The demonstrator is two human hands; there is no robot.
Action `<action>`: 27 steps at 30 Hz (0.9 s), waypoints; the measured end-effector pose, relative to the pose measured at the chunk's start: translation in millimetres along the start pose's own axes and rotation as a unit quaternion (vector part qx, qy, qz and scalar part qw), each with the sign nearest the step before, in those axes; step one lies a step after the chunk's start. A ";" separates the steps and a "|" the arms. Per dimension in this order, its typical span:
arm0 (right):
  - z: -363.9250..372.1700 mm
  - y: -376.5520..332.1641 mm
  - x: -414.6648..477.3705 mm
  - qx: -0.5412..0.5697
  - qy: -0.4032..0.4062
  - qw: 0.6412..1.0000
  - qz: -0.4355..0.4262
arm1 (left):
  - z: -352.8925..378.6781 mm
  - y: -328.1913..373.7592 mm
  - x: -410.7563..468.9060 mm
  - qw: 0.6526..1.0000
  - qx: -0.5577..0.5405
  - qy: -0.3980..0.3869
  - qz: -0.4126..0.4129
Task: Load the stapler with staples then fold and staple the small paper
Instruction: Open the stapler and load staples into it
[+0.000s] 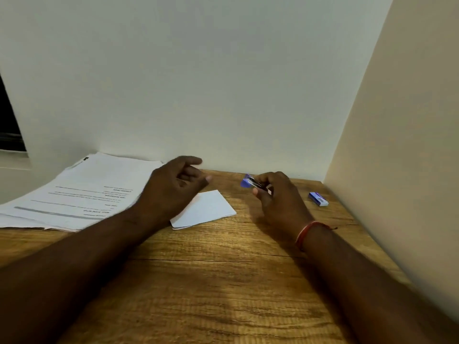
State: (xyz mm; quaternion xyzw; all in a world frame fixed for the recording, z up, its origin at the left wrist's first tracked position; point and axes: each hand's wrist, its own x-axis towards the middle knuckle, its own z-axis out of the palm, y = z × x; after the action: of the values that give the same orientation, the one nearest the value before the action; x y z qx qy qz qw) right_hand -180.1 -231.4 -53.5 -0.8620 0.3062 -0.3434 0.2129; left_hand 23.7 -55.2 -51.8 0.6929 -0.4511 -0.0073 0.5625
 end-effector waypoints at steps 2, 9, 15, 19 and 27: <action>10.1 -14.7 -9.3 0.038 0.019 0.997 -0.060 | 8.5 5.8 -7.5 0.999 -0.027 -0.026 -0.001; 20.5 -41.4 -28.0 0.154 0.005 0.985 -0.080 | 18.8 14.4 -18.6 0.986 -0.142 -0.088 0.002; 19.0 -42.6 -31.0 0.235 -0.021 0.971 -0.044 | 14.9 13.4 -16.9 0.992 -0.078 -0.091 0.039; 18.9 -38.1 -28.3 0.227 -0.029 0.972 -0.054 | 13.1 14.6 -17.8 0.992 -0.077 -0.090 0.049; 15.0 -33.5 -22.6 0.338 -0.023 0.941 -0.004 | 11.6 4.4 -8.8 0.992 -0.117 -0.039 0.028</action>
State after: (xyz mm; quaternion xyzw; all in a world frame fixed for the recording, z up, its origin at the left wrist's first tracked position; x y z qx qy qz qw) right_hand -169.6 -189.6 -54.8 -0.7476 0.1639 -0.4080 0.4977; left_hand 9.7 -58.5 -56.9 0.6083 -0.4882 -0.0715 0.6217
